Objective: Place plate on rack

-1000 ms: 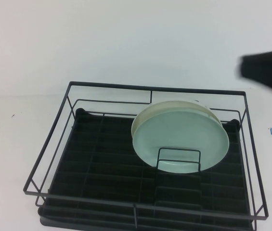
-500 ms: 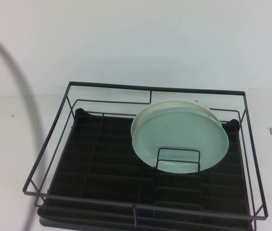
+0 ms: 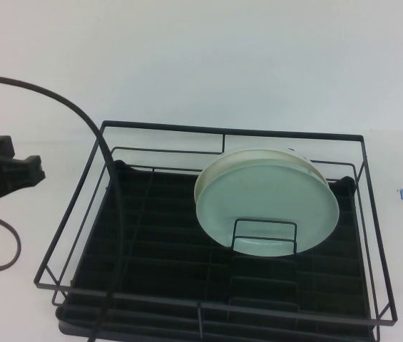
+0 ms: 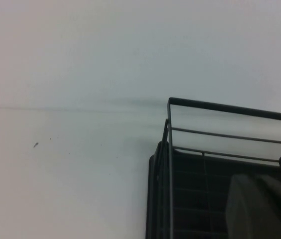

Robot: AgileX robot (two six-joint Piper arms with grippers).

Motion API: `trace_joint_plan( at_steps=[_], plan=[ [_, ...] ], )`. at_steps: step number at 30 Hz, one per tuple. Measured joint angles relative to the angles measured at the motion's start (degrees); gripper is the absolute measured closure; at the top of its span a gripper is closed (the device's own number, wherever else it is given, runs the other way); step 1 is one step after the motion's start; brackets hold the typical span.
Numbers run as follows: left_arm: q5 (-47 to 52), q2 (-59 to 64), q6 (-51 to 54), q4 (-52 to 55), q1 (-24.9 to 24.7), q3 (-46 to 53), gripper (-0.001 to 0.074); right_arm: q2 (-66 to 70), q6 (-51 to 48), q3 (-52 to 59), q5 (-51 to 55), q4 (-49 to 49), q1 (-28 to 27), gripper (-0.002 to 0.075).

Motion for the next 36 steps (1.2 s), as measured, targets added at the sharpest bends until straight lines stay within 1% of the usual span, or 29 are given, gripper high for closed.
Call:
trace_joint_plan(
  at_steps=[12,13,16,17,18,20,22,24,27,30,33,34,36],
  plan=[
    [1.32,2.36,0.0,0.13,0.11,0.15,0.0735,0.0,0.32,3.39,-0.01,0.82,0.0,0.0728],
    [2.09,-0.57,0.31,-0.4,1.87,0.3,0.0734,0.0,0.32,3.39,-0.01,0.82,0.0,0.0727],
    [2.23,-7.05,-2.44,-10.89,7.66,0.78,0.0734,0.0,0.37,3.53,0.33,0.82,0.0,0.0728],
    [2.88,-7.19,-2.32,-10.26,7.88,0.65,0.0735,0.0,0.48,3.53,0.48,0.82,0.0,0.0728],
    [1.33,-10.01,-2.34,-14.12,10.45,1.69,0.0735,0.0,0.53,3.62,0.62,0.82,0.0,0.0727],
    [-5.11,-15.21,0.72,-18.35,14.27,5.57,0.0735,0.0,0.62,3.62,1.03,0.82,0.0,0.0728],
    [-15.19,-19.91,5.0,-18.88,17.07,10.99,0.0735,0.0,0.62,3.62,1.41,0.82,0.0,0.0728],
    [-24.67,-24.18,7.82,-18.88,19.09,17.93,0.0735,0.0,0.66,3.62,1.41,0.82,0.0,0.0727],
    [-33.66,-29.2,10.55,-17.92,20.93,28.73,0.0735,0.0,0.66,3.62,1.75,0.82,0.0,0.0727],
    [-36.17,-34.76,14.33,-18.47,22.71,38.06,0.0735,0.0,0.75,3.62,2.18,0.82,0.0,0.0728],
    [-35.14,-42.29,15.29,-26.09,25.32,45.68,0.0735,0.0,0.75,3.62,2.47,0.82,0.0,0.0728],
    [-33.51,-44.01,15.43,-27.58,26.01,46.52,0.0735,0.0,0.75,3.62,2.47,0.82,0.0,0.0728],
    [-25.17,-48.35,15.73,-28.33,27.32,45.83,0.0735,0.0,0.75,3.62,2.56,0.82,0.0,0.0728]
  ],
)
